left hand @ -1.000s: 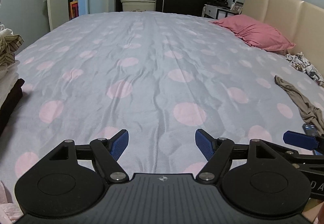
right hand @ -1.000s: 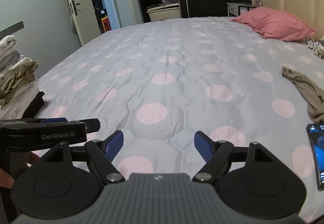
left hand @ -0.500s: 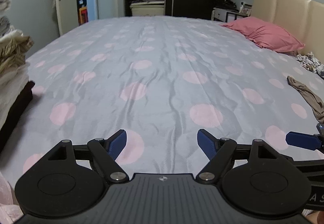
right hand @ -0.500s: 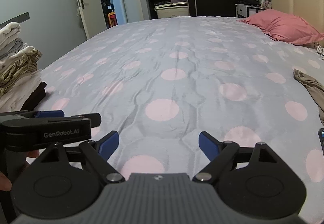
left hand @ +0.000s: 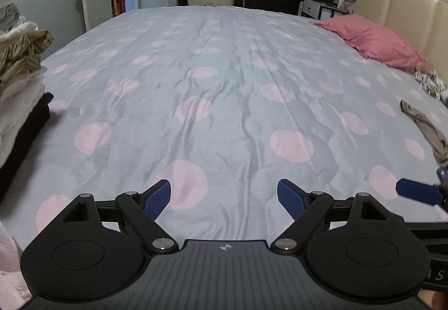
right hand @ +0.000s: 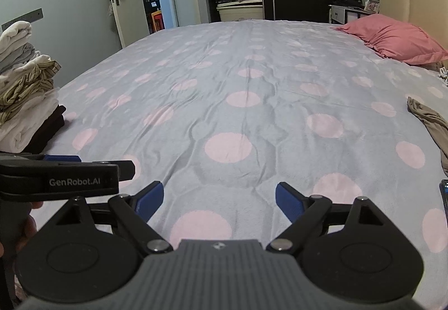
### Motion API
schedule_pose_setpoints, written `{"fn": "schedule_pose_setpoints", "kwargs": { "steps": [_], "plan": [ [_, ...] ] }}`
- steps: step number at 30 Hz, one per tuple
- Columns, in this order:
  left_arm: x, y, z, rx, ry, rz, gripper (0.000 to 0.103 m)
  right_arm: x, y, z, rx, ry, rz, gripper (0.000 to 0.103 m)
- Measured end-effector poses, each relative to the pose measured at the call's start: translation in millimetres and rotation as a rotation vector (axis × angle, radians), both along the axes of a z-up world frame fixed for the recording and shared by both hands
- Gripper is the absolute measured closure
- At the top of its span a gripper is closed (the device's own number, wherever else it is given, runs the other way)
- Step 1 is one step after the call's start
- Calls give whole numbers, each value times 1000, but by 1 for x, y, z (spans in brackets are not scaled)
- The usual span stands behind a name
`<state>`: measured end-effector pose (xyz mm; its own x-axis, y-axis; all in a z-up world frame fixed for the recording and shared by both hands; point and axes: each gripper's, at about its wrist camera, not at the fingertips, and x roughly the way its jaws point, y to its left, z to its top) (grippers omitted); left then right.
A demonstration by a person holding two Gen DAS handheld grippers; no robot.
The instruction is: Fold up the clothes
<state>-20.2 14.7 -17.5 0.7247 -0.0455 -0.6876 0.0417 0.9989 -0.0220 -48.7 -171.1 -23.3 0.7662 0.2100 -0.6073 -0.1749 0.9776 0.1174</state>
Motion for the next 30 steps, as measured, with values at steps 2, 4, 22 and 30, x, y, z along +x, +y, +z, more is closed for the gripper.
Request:
{"fn": "schedule_pose_setpoints", "kwargs": {
  "steps": [2, 4, 22, 30],
  "plan": [
    [-2, 1, 3, 6, -13, 3, 19, -1, 1, 0, -3, -1, 4, 14],
    [-3, 3, 6, -3, -19, 2, 19, -2, 2, -1, -8, 1, 9, 14],
    [-9, -5, 18, -4, -33, -46, 19, -11, 14, 7, -20, -8, 70, 14],
    [-8, -8, 17, -3, -20, -43, 19, -11, 14, 8, -15, 0, 69, 14]
  ]
}}
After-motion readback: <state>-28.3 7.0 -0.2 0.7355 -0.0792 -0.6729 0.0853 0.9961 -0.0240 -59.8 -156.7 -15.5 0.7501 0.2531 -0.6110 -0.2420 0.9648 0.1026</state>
